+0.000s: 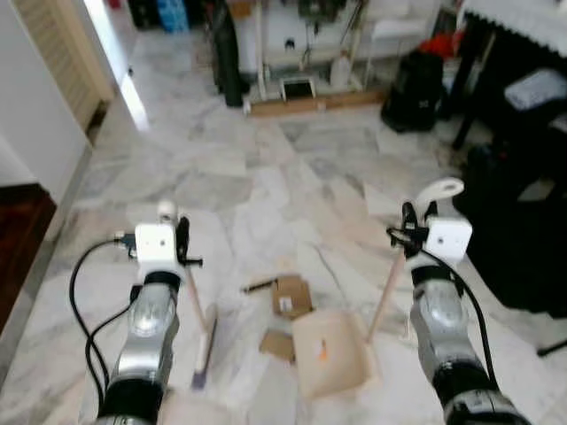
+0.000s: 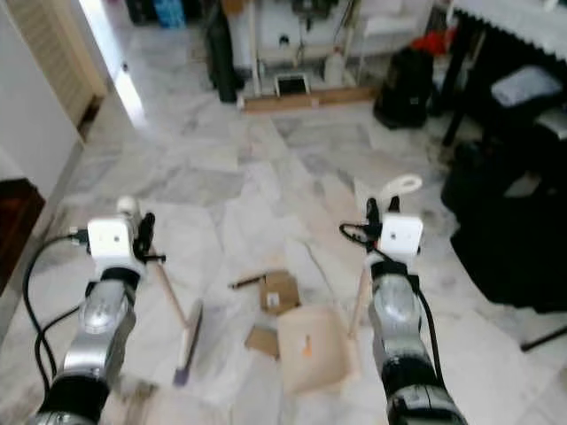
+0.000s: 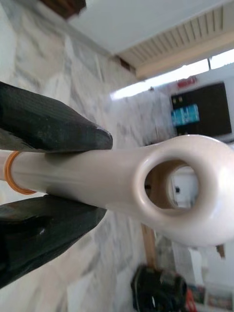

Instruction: Sweep floor

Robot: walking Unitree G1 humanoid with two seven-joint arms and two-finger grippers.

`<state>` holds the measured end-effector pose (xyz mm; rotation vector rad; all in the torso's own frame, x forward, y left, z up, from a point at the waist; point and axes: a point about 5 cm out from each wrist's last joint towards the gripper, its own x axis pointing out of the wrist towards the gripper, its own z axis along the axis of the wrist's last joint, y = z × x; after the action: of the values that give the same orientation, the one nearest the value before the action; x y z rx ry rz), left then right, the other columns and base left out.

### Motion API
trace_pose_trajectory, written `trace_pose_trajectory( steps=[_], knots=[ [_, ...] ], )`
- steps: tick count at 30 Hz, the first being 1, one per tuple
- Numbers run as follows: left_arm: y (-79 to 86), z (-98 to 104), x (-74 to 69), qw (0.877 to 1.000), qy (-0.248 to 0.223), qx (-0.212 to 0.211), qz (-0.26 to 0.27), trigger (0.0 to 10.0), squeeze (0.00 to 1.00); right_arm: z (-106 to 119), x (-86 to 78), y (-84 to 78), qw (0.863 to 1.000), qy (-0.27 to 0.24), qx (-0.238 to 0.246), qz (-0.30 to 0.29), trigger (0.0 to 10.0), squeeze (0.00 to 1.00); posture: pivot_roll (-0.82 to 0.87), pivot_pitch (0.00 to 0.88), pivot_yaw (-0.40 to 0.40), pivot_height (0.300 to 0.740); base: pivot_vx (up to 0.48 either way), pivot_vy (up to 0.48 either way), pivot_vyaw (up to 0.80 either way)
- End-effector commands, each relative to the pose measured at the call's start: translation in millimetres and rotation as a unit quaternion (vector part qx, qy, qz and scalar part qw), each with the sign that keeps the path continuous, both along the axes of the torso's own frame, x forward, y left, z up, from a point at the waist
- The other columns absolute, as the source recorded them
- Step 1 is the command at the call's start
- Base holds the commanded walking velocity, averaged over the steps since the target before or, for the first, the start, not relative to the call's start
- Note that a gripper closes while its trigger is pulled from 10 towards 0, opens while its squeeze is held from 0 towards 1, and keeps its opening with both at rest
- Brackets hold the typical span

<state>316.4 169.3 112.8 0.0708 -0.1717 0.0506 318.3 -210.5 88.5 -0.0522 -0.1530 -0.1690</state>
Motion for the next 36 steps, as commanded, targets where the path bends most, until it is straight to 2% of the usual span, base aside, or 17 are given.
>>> trace_pose_trajectory(
  steps=[1, 14, 36],
  knots=[
    [6.9, 11, 1.6, 1.000, -0.024, -0.003, 0.006, 10.0, 0.00, 13, 3.6, 6.8, 0.999, -0.031, -0.004, 0.009, 10.0, 0.00, 0.01, 0.042, 0.046, 0.740, 0.000, 0.000, 0.00],
    [6.2, 11, 2.1, 1.000, -0.024, -0.003, 0.002, 10.0, 0.00, -4, -16.0, -3.9, 1.000, -0.005, -0.015, -0.017, 10.0, 0.00, 0.01, 0.038, 0.050, 0.740, 0.000, 0.000, 0.00],
    [5.6, 9, 2.2, 1.000, -0.015, -0.001, -0.006, 10.0, 0.00, -32, -23.4, -7.4, 0.996, 0.072, -0.022, -0.040, 10.0, 0.00, 0.02, 0.046, 0.050, 0.740, 0.000, 0.000, 0.00]
  ],
)
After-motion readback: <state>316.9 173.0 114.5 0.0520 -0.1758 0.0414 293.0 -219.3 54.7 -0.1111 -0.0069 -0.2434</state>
